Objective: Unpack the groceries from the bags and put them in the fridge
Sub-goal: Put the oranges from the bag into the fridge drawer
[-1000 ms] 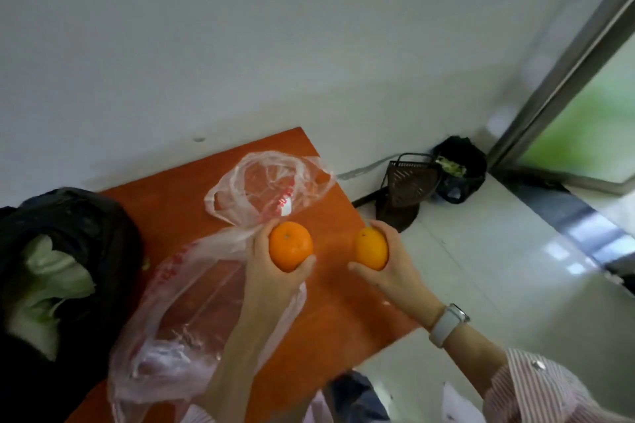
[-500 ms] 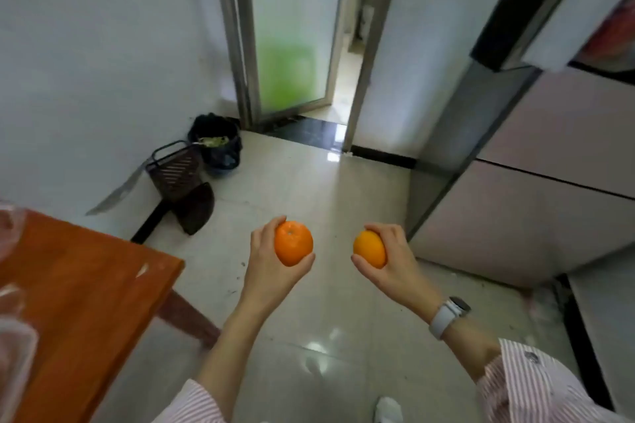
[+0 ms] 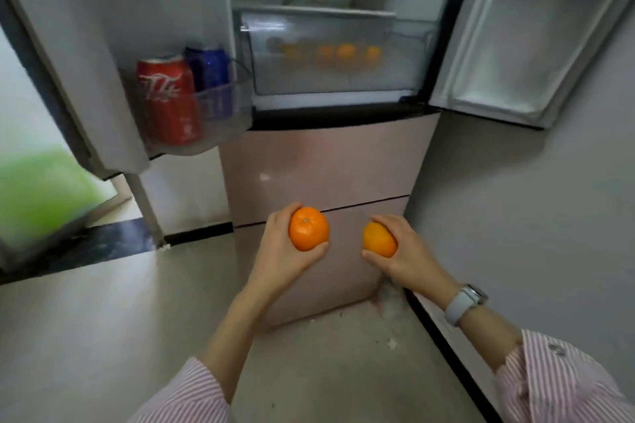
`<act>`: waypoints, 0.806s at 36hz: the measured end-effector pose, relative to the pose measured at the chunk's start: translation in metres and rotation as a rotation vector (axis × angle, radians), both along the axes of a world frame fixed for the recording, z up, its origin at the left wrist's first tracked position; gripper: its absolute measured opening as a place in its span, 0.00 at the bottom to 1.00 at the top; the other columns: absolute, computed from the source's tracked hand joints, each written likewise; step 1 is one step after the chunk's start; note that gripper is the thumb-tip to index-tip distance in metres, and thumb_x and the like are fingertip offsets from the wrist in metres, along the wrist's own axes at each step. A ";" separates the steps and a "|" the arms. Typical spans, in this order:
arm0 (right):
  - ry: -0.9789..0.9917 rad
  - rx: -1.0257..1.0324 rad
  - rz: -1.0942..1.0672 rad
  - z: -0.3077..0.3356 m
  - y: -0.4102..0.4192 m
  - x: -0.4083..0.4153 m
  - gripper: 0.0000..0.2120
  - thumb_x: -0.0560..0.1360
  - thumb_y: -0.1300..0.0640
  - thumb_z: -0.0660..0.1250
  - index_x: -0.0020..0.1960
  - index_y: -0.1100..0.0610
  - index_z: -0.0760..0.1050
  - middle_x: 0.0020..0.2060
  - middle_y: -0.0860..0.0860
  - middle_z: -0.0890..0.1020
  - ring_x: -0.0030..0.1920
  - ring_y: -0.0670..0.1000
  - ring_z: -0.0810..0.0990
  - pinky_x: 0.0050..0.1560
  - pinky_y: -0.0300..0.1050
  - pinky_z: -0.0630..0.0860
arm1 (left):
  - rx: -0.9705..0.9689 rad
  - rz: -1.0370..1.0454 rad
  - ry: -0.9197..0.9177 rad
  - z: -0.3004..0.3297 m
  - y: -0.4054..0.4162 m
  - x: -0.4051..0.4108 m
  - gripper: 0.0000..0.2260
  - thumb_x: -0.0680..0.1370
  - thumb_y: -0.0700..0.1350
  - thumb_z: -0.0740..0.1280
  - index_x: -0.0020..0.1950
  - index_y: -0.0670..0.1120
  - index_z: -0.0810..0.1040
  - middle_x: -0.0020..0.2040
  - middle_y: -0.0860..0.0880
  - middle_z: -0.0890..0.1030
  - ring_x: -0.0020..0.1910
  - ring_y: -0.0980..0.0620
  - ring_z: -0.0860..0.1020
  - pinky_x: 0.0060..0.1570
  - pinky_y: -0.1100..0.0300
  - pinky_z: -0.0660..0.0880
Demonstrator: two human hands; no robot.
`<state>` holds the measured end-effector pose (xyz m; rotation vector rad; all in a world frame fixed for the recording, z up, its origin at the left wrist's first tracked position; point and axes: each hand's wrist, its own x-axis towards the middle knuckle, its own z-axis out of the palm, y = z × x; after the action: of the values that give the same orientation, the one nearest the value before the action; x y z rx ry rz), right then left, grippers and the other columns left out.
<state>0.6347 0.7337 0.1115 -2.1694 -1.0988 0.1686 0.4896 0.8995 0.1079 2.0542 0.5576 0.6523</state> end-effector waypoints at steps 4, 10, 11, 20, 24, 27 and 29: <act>-0.056 0.076 -0.004 0.043 0.021 0.070 0.29 0.69 0.50 0.72 0.67 0.50 0.65 0.58 0.45 0.67 0.57 0.48 0.71 0.55 0.41 0.68 | 0.122 -0.040 -0.074 0.052 0.026 0.074 0.34 0.68 0.50 0.75 0.69 0.55 0.61 0.62 0.55 0.64 0.56 0.57 0.67 0.50 0.62 0.66; -0.160 0.245 0.001 0.122 0.073 0.155 0.29 0.69 0.53 0.73 0.66 0.48 0.66 0.58 0.43 0.67 0.56 0.44 0.68 0.52 0.37 0.66 | 0.314 -0.057 -0.210 0.133 0.086 0.164 0.34 0.66 0.49 0.76 0.68 0.52 0.65 0.60 0.53 0.66 0.56 0.56 0.68 0.52 0.62 0.65; -0.189 0.273 0.002 0.136 0.082 0.167 0.29 0.69 0.53 0.73 0.66 0.49 0.66 0.58 0.43 0.67 0.56 0.44 0.69 0.53 0.39 0.67 | 0.343 -0.048 -0.245 0.148 0.097 0.177 0.34 0.65 0.49 0.77 0.68 0.51 0.66 0.60 0.53 0.67 0.56 0.56 0.69 0.53 0.62 0.66; -0.359 0.338 -0.062 0.249 0.180 0.283 0.37 0.68 0.53 0.73 0.72 0.53 0.59 0.68 0.54 0.66 0.65 0.52 0.67 0.62 0.41 0.64 | 0.427 0.033 -0.358 0.275 0.195 0.305 0.32 0.67 0.49 0.75 0.68 0.50 0.68 0.63 0.47 0.71 0.58 0.50 0.72 0.55 0.60 0.68; -0.369 0.269 -0.134 0.281 0.217 0.332 0.39 0.67 0.51 0.73 0.72 0.55 0.58 0.69 0.56 0.66 0.67 0.55 0.67 0.63 0.46 0.65 | 0.454 -0.006 -0.236 0.303 0.231 0.372 0.33 0.65 0.52 0.77 0.66 0.49 0.69 0.63 0.45 0.74 0.59 0.46 0.73 0.56 0.57 0.69; -0.367 0.144 -0.105 0.297 0.238 0.366 0.36 0.67 0.50 0.74 0.69 0.56 0.63 0.64 0.56 0.72 0.61 0.55 0.72 0.55 0.43 0.68 | 0.489 -0.103 -0.119 0.308 0.251 0.408 0.34 0.63 0.53 0.77 0.64 0.49 0.69 0.60 0.47 0.75 0.54 0.49 0.75 0.54 0.55 0.73; -0.360 0.019 -0.060 0.301 0.250 0.387 0.34 0.66 0.49 0.75 0.67 0.55 0.65 0.61 0.55 0.74 0.58 0.54 0.74 0.52 0.43 0.70 | 0.527 -0.179 -0.011 0.308 0.265 0.425 0.32 0.65 0.51 0.77 0.64 0.49 0.67 0.59 0.48 0.74 0.53 0.50 0.74 0.51 0.56 0.73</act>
<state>1.0216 0.9841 0.4129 -2.2667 -1.2199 -0.2692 0.9146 1.1641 0.4159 2.5512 0.1982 0.7595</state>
